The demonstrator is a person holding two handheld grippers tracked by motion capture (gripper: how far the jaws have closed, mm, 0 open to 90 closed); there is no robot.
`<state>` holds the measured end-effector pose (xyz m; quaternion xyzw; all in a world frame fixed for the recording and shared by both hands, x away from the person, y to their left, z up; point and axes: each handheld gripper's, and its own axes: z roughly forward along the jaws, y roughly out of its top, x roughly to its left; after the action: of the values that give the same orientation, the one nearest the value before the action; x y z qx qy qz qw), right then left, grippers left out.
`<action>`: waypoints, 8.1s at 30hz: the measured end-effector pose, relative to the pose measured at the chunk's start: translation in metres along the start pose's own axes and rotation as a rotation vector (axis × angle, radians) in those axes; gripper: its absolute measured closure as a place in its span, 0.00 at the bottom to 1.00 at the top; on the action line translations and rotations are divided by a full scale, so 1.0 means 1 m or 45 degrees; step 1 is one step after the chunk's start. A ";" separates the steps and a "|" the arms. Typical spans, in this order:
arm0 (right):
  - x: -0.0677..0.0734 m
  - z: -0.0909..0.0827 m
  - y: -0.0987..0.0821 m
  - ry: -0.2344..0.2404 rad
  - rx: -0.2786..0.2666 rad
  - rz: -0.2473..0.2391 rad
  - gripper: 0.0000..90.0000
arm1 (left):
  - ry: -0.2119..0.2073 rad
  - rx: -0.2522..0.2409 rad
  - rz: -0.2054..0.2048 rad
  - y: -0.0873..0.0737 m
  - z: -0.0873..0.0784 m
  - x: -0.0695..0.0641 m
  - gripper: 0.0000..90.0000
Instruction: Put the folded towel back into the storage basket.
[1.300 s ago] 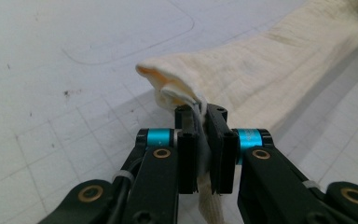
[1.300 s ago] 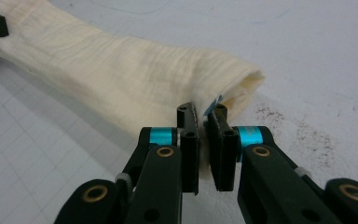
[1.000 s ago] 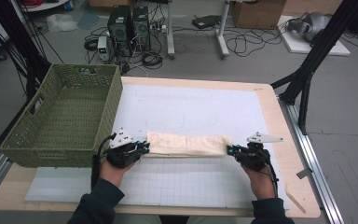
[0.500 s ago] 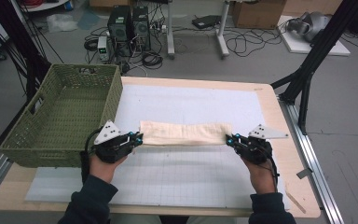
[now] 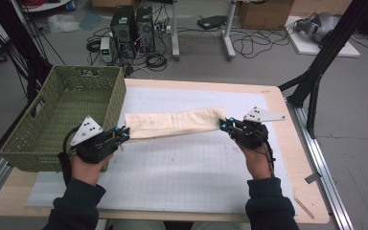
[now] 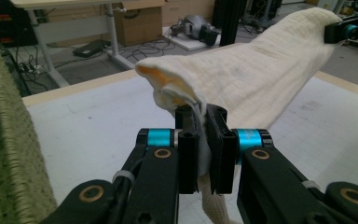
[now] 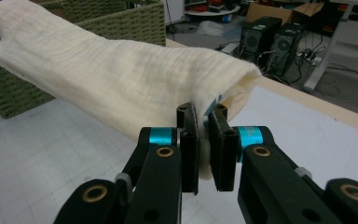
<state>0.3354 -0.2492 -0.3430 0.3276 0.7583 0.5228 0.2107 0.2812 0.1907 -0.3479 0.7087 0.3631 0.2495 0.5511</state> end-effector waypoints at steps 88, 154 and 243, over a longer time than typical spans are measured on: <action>0.121 0.282 0.178 0.276 -0.016 -0.227 0.93 | 0.516 -0.182 -0.048 -0.017 -0.160 0.072 0.93; 0.097 0.248 0.160 0.287 -0.044 -0.162 0.38 | 0.443 -0.189 -0.198 -0.012 -0.125 0.083 0.33; -0.021 -0.050 -0.078 -0.328 0.024 0.038 0.13 | -0.197 -0.015 0.036 -0.053 0.078 -0.042 0.26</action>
<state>0.2955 -0.3155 -0.3982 0.4052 0.7250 0.4723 0.2953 0.3014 0.1178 -0.4173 0.7278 0.3077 0.2038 0.5780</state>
